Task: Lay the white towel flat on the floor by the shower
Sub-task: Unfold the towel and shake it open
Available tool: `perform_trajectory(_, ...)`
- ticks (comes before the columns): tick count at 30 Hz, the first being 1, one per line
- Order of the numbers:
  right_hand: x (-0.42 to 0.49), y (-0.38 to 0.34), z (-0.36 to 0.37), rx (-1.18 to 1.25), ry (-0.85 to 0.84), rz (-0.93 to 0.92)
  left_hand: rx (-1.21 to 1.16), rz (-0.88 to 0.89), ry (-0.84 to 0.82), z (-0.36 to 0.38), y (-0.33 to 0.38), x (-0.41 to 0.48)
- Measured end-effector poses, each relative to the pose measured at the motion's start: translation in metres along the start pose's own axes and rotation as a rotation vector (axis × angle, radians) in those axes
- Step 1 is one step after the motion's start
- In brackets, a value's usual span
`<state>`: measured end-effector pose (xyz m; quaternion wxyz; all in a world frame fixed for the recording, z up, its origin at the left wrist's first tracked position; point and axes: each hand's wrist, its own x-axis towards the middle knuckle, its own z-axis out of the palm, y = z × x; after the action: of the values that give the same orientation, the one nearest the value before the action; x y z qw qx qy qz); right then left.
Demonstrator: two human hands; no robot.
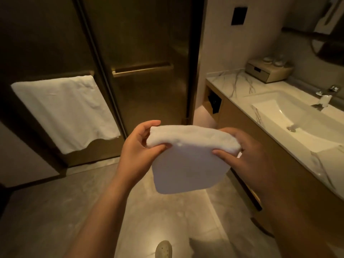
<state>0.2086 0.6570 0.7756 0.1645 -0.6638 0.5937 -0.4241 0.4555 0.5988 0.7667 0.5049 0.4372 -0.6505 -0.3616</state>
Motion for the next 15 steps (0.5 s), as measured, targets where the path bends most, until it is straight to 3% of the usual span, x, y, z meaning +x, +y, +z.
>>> perform_trajectory(15, -0.139, -0.065, -0.024, 0.035, -0.031, 0.042, 0.046, 0.037, 0.016, -0.032, 0.071, -0.147)
